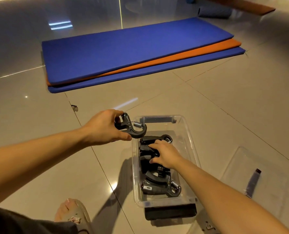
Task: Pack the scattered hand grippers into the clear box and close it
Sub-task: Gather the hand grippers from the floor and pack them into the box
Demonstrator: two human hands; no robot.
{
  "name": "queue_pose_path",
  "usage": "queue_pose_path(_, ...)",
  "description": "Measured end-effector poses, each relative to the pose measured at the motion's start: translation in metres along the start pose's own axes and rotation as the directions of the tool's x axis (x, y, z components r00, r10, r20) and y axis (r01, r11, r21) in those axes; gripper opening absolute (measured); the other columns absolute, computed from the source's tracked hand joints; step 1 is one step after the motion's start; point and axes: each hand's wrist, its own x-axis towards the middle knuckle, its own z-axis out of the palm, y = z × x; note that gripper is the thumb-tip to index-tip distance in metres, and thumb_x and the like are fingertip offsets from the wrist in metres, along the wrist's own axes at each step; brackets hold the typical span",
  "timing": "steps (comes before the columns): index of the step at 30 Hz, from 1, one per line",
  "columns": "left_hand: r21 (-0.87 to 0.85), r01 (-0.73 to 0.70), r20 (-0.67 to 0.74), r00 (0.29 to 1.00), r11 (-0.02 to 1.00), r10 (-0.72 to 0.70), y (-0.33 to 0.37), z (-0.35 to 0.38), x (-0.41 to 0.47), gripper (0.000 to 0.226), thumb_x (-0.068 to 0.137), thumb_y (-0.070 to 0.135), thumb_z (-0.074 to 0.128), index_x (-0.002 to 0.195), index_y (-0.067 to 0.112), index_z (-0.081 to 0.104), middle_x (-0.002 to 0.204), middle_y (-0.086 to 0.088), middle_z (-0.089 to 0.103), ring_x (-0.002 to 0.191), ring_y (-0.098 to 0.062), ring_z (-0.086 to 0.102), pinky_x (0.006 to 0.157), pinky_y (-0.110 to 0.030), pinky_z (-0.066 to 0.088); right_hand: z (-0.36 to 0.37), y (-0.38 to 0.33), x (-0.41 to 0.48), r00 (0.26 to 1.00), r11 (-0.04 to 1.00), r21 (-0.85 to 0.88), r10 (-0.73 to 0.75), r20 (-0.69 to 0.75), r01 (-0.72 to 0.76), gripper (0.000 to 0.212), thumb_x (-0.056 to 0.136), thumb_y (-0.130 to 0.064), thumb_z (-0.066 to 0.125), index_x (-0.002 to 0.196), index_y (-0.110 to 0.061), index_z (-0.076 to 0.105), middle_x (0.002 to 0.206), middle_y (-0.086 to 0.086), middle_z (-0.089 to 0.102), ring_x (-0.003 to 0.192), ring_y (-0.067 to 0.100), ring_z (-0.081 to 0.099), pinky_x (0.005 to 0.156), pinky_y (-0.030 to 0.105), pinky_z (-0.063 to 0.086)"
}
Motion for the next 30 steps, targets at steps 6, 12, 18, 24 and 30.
queue_pose_path(6,-0.021,0.017,0.038,0.999,1.000,-0.016,-0.016,-0.004,0.022,0.087,0.067,0.044,0.088,0.141,0.017,0.052,0.096,0.014,0.058,0.084,-0.008,0.062,0.067,-0.016,0.047,0.016,0.013,0.001,1.000,1.000,-0.024,-0.009,0.025,0.009,0.075,0.084,-0.051,0.074,0.148,-0.024,0.049,0.139,-0.004,0.053,0.127,0.019,0.047,0.105,0.036,0.043)
queue_pose_path(12,-0.015,0.008,0.061,0.998,1.000,-0.007,-0.021,-0.004,0.035,0.071,0.065,0.046,0.088,0.126,0.020,0.062,0.091,0.010,0.065,0.080,-0.008,0.064,0.067,-0.019,0.049,0.025,0.018,0.002,1.000,1.000,-0.015,-0.002,0.008,0.002,0.078,0.083,-0.053,0.074,0.150,-0.022,0.047,0.138,-0.005,0.053,0.127,0.018,0.047,0.107,0.034,0.041)
queue_pose_path(18,-0.021,-0.014,0.074,0.997,1.000,0.015,-0.020,-0.001,0.037,0.075,0.066,0.046,0.088,0.130,0.019,0.060,0.093,0.009,0.066,0.082,-0.009,0.065,0.072,-0.022,0.052,0.027,0.019,0.001,1.000,1.000,-0.005,0.006,-0.007,-0.006,0.078,0.082,-0.053,0.075,0.149,-0.023,0.048,0.136,-0.005,0.054,0.126,0.018,0.048,0.106,0.034,0.041)
queue_pose_path(24,-0.008,-0.056,0.093,0.994,0.998,0.057,-0.011,-0.006,0.035,0.077,0.066,0.045,0.088,0.131,0.016,0.059,0.096,0.009,0.065,0.086,-0.009,0.064,0.083,-0.033,0.058,0.017,0.006,-0.004,0.999,0.998,0.032,0.054,0.007,-0.054,0.085,0.080,-0.048,0.079,0.152,-0.022,0.040,0.143,-0.002,0.051,0.132,0.021,0.049,0.109,0.037,0.042)
queue_pose_path(30,-0.006,-0.104,0.062,0.993,0.995,0.104,-0.003,-0.016,0.036,0.075,0.065,0.048,0.089,0.129,0.019,0.060,0.095,0.011,0.064,0.084,-0.008,0.064,0.079,-0.033,0.058,-0.084,-0.029,-0.010,0.959,0.957,0.282,0.142,-0.244,-0.070,0.079,0.083,-0.042,0.079,0.150,-0.022,0.043,0.137,-0.006,0.055,0.119,0.013,0.056,0.098,0.029,0.046)
